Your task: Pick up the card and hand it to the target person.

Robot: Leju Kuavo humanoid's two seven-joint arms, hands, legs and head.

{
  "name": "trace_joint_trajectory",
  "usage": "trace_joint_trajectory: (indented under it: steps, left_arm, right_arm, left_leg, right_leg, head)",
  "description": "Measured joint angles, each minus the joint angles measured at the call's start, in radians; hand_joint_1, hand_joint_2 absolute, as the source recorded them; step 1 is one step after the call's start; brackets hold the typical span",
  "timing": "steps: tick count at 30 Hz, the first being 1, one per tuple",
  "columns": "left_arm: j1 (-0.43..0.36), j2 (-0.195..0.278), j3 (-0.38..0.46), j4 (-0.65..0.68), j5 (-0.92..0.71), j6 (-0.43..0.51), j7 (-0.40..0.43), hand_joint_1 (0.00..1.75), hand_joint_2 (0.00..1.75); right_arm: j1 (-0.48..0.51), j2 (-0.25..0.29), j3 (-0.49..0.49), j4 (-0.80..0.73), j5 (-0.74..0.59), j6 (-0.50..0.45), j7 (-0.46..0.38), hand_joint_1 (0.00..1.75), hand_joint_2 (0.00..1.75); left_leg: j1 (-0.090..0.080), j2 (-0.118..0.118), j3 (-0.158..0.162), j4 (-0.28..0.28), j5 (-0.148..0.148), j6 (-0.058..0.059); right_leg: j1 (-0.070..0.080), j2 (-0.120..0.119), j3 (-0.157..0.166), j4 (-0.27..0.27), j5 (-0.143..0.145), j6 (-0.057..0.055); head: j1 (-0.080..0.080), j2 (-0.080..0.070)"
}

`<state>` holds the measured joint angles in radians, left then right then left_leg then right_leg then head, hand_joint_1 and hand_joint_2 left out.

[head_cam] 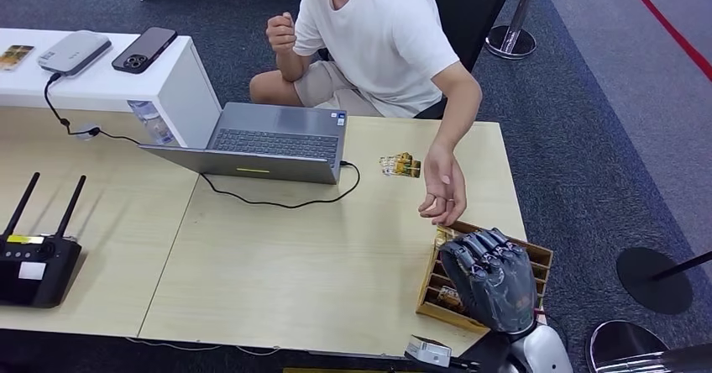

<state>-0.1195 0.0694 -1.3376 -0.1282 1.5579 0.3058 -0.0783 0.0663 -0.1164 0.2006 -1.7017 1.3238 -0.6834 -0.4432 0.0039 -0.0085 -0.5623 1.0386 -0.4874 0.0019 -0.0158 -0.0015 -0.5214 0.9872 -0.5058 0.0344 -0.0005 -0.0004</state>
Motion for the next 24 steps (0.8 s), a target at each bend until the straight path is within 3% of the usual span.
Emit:
trace_joint_trajectory:
  steps: [10, 20, 24]
  left_arm:
    - [-0.005, 0.000, -0.034, 0.000, -0.006, 0.000, 0.011, 0.00, 1.75]
    - [-0.005, 0.000, -0.044, 0.000, -0.005, -0.003, 0.012, 0.00, 1.75]
    - [-0.005, 0.001, -0.056, 0.000, -0.006, -0.009, 0.010, 0.00, 1.75]
  right_arm:
    - [-0.161, 0.052, 0.081, 0.208, 0.022, -0.003, -0.024, 1.41, 1.75]
    - [-0.278, 0.104, 0.090, 0.332, 0.111, -0.004, -0.027, 1.41, 1.75]
    - [-0.310, 0.120, 0.090, 0.361, 0.138, -0.004, -0.003, 0.00, 1.75]
  left_leg:
    - [0.000, 0.000, 0.000, 0.000, 0.000, 0.000]
    - [0.000, 0.000, -0.001, 0.000, 0.000, 0.000]
    - [0.000, 0.000, 0.000, 0.000, 0.000, 0.000]
  right_leg:
    - [0.000, 0.000, 0.000, 0.000, 0.000, 0.000]
    - [0.000, 0.000, 0.000, 0.000, 0.000, 0.000]
    - [0.000, 0.000, 0.000, 0.000, 0.000, 0.000]
  head:
    - [0.000, 0.000]
    - [0.000, 0.000]
    - [0.000, 0.000]
